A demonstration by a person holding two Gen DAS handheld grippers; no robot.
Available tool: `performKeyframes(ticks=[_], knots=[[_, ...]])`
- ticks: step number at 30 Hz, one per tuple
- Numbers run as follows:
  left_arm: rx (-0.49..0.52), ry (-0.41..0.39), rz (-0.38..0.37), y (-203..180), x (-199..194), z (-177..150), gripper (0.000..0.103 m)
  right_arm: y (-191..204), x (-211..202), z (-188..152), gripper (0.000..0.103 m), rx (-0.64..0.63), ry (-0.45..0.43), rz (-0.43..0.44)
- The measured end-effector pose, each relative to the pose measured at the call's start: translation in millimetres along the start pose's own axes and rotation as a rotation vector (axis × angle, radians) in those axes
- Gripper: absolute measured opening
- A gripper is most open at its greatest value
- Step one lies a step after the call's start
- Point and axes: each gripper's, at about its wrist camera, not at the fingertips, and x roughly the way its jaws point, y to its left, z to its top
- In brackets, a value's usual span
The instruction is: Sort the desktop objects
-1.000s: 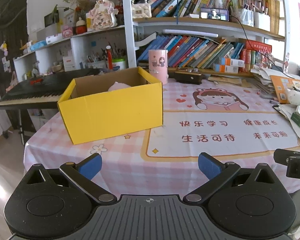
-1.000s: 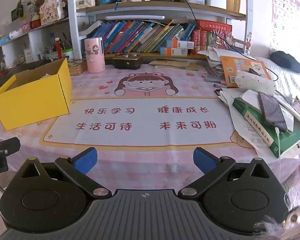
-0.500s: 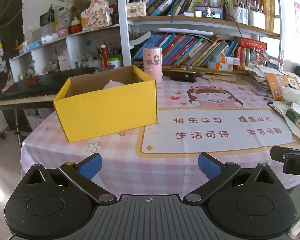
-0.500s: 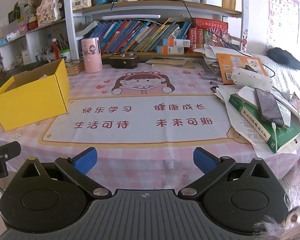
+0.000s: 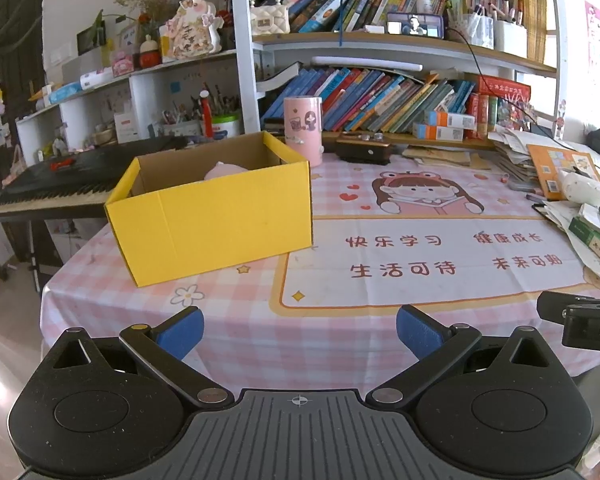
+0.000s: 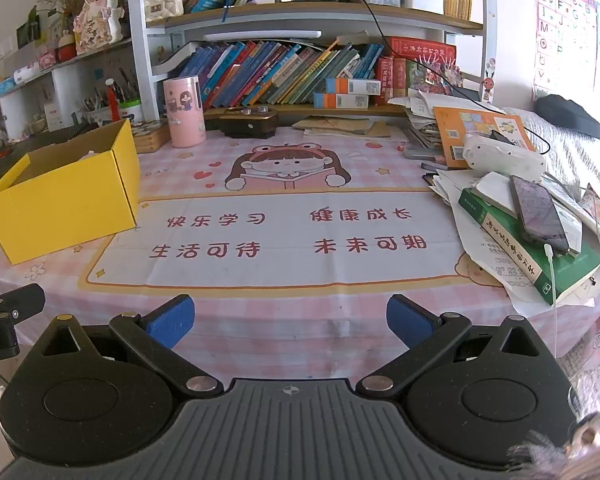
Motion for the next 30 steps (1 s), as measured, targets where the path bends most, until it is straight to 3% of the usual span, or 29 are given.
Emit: performKeyframes(ticks=[30], knots=[[-0.034,0.017,-0.034,0.6,8.2,-0.6,0.103,4.1,11.0,2.6,0.103,-0.007,0.041,0.013]])
